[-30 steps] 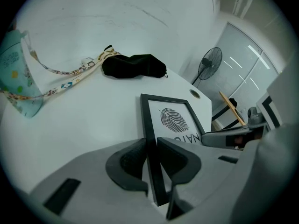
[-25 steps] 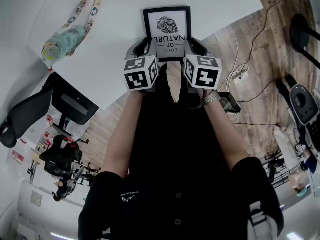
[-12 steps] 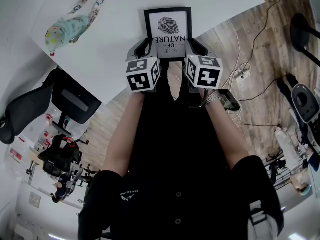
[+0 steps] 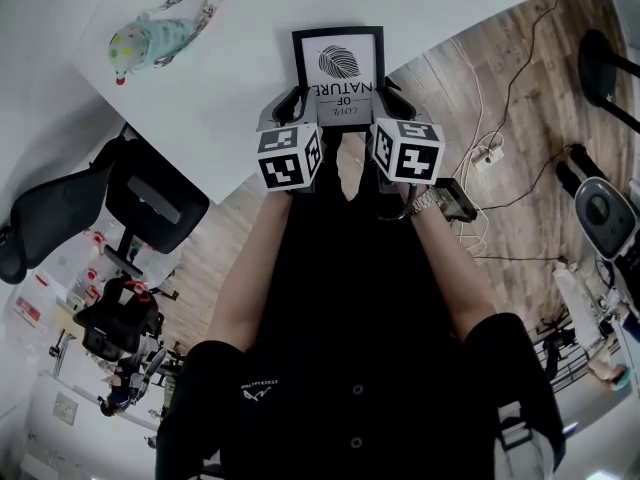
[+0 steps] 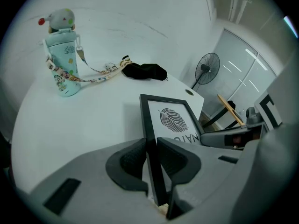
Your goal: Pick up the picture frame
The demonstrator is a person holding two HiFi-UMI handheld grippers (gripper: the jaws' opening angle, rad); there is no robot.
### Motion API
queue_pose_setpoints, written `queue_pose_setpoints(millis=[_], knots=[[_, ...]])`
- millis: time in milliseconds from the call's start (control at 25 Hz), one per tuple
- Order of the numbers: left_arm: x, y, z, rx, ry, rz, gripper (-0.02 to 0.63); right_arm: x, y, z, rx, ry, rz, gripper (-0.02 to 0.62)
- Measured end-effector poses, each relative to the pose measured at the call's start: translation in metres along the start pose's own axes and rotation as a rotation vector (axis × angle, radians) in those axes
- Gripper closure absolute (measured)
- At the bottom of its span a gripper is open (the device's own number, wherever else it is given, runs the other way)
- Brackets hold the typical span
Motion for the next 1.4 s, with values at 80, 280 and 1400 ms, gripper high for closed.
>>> queue_pose_setpoints(millis=[80, 280, 1400], knots=[[-0.003, -0.007, 0.001, 0.002, -0.006, -0.010, 0.528, -0.003, -0.006, 0.006, -0.003, -0.006, -0.011, 0.528], [-0.005, -0.023, 0.002, -0.002, -0.012, -0.038, 0.528, -0.005, -0.019, 0.016, -0.016, -0.016, -0.039, 0.528], [0.046, -0.116, -0.022, 0.019, 0.037, -0.333, 0.531, 0.037, -0.107, 0.053, 0.022, -0.076, -0.296, 0.528]])
Point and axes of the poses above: the fingertips, and each gripper's own axes: y forward along the fingers, z to its left, x out of its top, the point moved 10 cm from there along -y, backward along the fingers, and after that the axes turned 2 degrees about y, right-handed, at the moved point
